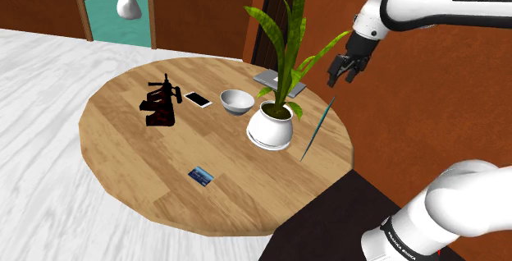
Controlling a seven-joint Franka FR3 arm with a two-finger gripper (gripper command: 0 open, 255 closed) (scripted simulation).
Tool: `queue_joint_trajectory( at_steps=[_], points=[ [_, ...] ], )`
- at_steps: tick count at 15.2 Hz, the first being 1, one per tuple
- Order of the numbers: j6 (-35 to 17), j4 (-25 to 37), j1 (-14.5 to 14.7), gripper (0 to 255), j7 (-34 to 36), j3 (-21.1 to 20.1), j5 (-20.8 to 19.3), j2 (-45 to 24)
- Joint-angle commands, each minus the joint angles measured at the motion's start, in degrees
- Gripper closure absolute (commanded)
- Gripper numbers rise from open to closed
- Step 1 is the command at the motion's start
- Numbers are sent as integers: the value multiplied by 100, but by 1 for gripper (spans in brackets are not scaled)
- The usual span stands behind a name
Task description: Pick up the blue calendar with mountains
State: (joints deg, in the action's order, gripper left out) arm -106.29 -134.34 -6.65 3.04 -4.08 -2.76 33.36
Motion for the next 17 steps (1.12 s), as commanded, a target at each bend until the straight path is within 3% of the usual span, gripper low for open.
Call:
queue_joint_trajectory(
  at_steps=[1,17],
  points=[
    [-285,17,-201,0,372,12,-50,-270],
    [-1867,699,-1591,0,3131,467,-504,-2405]
  ],
)
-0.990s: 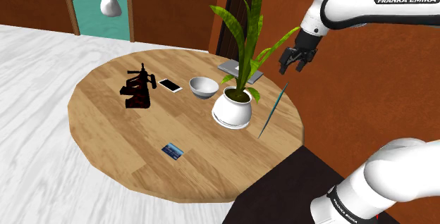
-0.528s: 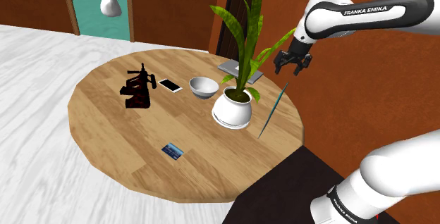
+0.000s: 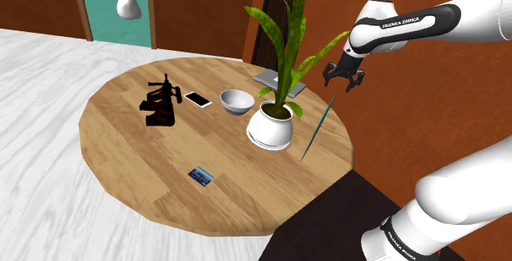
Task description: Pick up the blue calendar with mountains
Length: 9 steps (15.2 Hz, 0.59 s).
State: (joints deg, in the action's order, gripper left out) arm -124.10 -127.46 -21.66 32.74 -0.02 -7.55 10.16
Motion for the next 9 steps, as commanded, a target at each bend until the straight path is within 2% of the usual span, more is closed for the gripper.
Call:
queue_joint_trajectory(
  at_steps=[1,9],
  points=[
    [-113,23,-114,0,218,79,-33,-122],
    [-701,-331,-127,0,302,86,-93,-358]
  ],
)
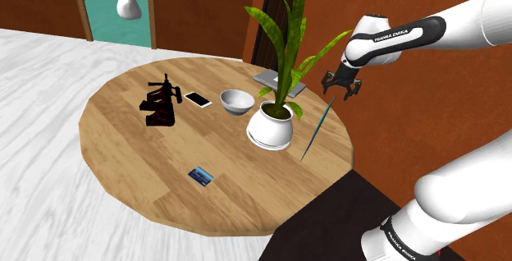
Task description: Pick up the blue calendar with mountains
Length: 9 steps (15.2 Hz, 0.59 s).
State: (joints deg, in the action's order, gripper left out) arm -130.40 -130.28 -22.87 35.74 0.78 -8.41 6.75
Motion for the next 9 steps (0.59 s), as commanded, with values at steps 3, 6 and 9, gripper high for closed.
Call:
queue_joint_trajectory(
  at_steps=[3,6,9],
  points=[
    [-62,-40,-6,255,-1,7,-6,-18],
    [-60,-36,-5,255,2,5,-6,-20],
    [-60,-37,-5,255,2,5,-6,-20]
  ],
)
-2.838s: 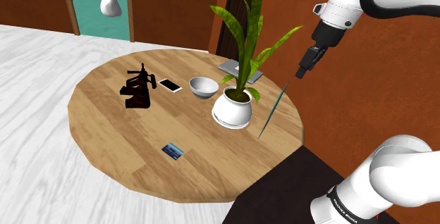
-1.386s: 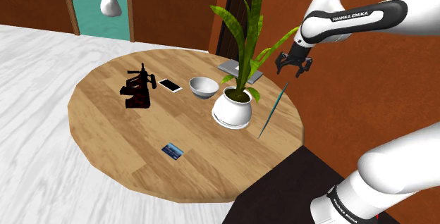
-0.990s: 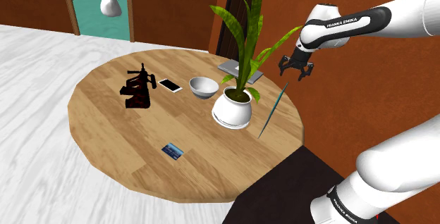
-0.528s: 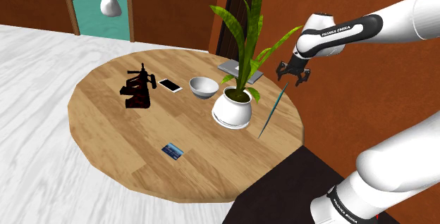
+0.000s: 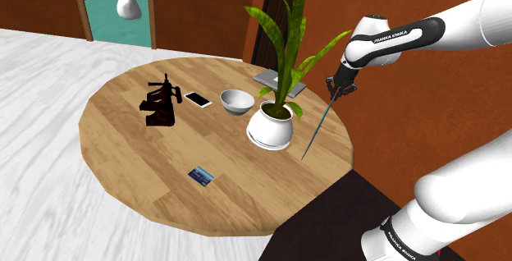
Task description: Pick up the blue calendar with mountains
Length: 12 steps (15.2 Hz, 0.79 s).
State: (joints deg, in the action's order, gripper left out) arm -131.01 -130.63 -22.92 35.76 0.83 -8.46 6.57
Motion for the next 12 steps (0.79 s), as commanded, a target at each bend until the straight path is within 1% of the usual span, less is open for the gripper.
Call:
queue_joint_trajectory(
  at_steps=[1,2,12],
  points=[
    [1,-2,0,255,-1,0,0,-1],
    [-9,-14,-1,255,-1,1,-2,0],
    [765,468,17,255,-109,-7,74,296]
  ],
)
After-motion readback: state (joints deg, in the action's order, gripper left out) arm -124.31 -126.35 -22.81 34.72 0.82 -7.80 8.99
